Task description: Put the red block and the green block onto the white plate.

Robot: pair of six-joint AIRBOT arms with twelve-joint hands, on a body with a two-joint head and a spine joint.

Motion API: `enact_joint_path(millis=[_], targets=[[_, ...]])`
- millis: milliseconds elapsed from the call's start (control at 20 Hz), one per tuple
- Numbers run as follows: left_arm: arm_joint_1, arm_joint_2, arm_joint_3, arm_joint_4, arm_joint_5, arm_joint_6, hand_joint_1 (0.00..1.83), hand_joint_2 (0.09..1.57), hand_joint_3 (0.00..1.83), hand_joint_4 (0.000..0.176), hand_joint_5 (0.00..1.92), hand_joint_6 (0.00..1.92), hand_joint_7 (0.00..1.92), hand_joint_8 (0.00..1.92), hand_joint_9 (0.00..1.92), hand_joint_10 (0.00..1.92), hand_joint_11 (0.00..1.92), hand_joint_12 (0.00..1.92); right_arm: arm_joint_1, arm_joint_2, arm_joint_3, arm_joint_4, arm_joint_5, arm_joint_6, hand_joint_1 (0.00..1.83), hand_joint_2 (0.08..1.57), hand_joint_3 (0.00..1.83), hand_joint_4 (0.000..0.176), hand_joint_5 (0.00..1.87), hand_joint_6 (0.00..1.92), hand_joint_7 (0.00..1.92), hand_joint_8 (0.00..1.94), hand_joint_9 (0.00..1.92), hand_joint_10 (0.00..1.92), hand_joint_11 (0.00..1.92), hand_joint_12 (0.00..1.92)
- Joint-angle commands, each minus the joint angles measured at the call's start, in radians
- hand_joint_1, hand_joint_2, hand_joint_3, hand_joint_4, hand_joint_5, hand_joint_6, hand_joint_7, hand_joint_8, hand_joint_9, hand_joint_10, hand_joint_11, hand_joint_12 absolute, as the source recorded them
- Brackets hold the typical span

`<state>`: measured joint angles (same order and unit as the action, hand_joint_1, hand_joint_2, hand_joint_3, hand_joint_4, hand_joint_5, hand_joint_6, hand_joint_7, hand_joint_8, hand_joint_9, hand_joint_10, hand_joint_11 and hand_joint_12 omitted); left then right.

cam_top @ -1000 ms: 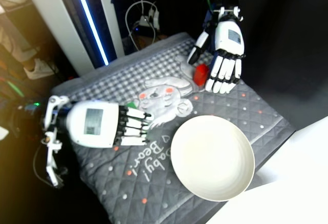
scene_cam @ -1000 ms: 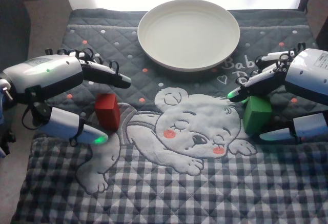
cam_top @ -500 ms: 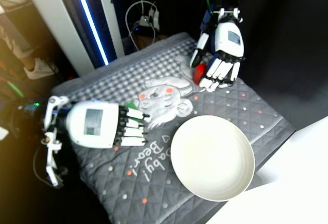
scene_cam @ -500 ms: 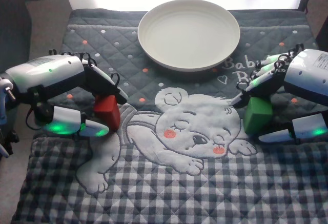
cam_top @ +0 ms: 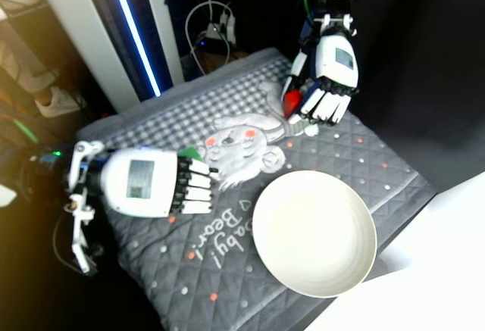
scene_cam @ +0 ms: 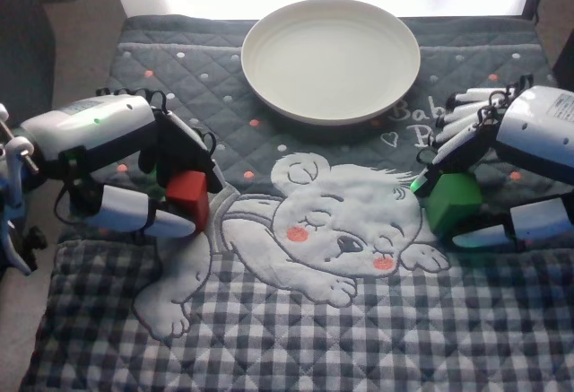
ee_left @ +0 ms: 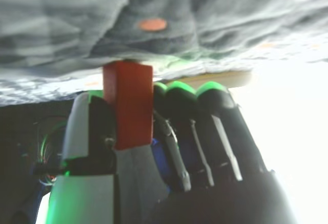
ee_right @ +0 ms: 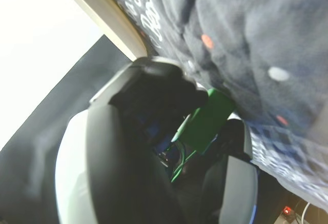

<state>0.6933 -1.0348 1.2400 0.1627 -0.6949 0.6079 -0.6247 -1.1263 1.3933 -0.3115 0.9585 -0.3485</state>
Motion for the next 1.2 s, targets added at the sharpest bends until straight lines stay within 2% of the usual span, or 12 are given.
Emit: enact_joint_path(millis=[0,150,250,350,550,650,750,850,950,1000,1050,1150], targets=[[-0.014,-0.007,0.008,-0.025,-0.118,0.001,1.27,1.09,0.00,0.000,1.22,0.29,0.96,1.27,0.78,1.32,0.52,1.84,0.011,0.009,0.009,0.049,0.119,0.004,1.17,1.02,0.00,0.000,1.22,0.56,0.70,1.66,0.55,1.90,0.43,1.92],[-0.067,-0.046,0.046,-0.039,-0.156,0.002,1.29,1.04,0.00,0.000,1.34,0.12,1.10,1.04,0.95,0.90,0.41,1.66,0.012,0.010,0.035,0.104,0.158,0.004,1.19,1.02,0.00,0.000,1.22,0.56,0.93,1.77,0.98,1.92,1.03,1.92],[-0.118,-0.090,0.085,-0.039,-0.170,0.004,1.28,1.07,0.00,0.000,1.34,0.03,0.99,1.22,0.93,1.20,0.64,1.70,0.023,0.008,0.059,0.159,0.188,0.004,1.20,1.02,0.00,0.000,1.21,0.57,0.99,1.77,1.12,1.92,1.19,1.92],[-0.169,-0.128,0.127,-0.044,-0.173,0.004,1.29,1.04,0.00,0.000,1.36,0.04,1.11,0.99,1.04,0.67,0.72,1.28,0.103,-0.027,0.105,0.169,0.169,0.002,1.19,1.03,0.00,0.000,1.19,0.61,1.09,1.38,1.10,1.80,1.10,1.92],[-0.271,-0.225,0.248,-0.070,-0.153,0.006,1.28,1.03,0.00,0.000,1.39,0.05,1.12,0.92,1.05,0.60,0.61,1.30,0.252,-0.159,0.260,0.168,0.082,0.002,1.18,1.06,0.00,0.000,1.12,0.73,1.26,0.69,1.21,1.20,1.08,1.58],[-0.318,-0.299,0.340,-0.083,-0.119,0.006,1.27,1.02,0.00,0.000,1.22,0.46,1.20,0.73,1.10,0.83,0.81,1.47,0.288,-0.218,0.333,0.184,0.035,0.002,1.17,1.09,0.00,0.000,1.04,0.86,1.11,0.95,1.08,1.50,0.98,1.83],[-0.344,-0.356,0.421,-0.096,-0.067,0.006,1.27,1.03,0.00,0.000,1.18,0.54,1.18,0.77,1.07,0.98,0.90,1.44,0.316,-0.287,0.410,0.188,-0.033,0.002,1.23,1.09,0.00,0.000,1.03,0.82,1.10,0.91,1.05,0.93,0.86,1.45],[-0.362,-0.423,0.506,-0.099,0.003,0.006,1.37,1.05,0.00,0.000,1.09,0.73,1.15,0.66,1.04,0.96,0.83,1.04,0.332,-0.350,0.481,0.184,-0.095,0.002,1.19,1.08,0.00,0.000,1.06,0.78,1.13,1.78,1.31,1.77,1.36,1.87],[-0.363,-0.454,0.535,-0.096,0.028,0.006,1.24,1.07,0.00,0.031,1.07,0.81,1.10,0.80,1.03,0.33,0.44,1.20,0.336,-0.365,0.498,0.171,-0.110,0.002,1.17,1.08,0.00,0.000,1.07,0.81,1.16,1.93,1.42,1.92,1.54,1.92],[-0.363,-0.456,0.532,-0.091,0.026,0.007,1.22,1.09,0.00,0.027,0.99,0.94,1.07,0.86,1.04,0.21,0.25,1.31,0.337,-0.366,0.495,0.162,-0.110,0.001,1.04,1.07,0.00,0.000,0.87,0.35,0.72,0.97,0.75,1.26,0.65,1.69],[-0.363,-0.453,0.527,-0.090,0.023,0.007,1.13,1.13,0.00,0.000,0.94,1.03,0.95,0.36,1.01,0.13,0.32,1.33,0.337,-0.365,0.491,0.161,-0.109,0.001,0.85,1.02,0.00,0.046,0.63,0.08,0.52,0.47,0.47,0.85,0.32,1.41],[-0.360,-0.428,0.503,-0.090,0.010,0.007,0.86,0.97,0.00,0.000,0.55,0.02,0.66,0.01,0.71,0.00,0.01,1.40,0.337,-0.364,0.473,0.159,-0.098,0.001,0.65,0.94,0.00,0.150,0.17,0.01,0.24,0.02,0.23,0.08,0.01,0.69]])
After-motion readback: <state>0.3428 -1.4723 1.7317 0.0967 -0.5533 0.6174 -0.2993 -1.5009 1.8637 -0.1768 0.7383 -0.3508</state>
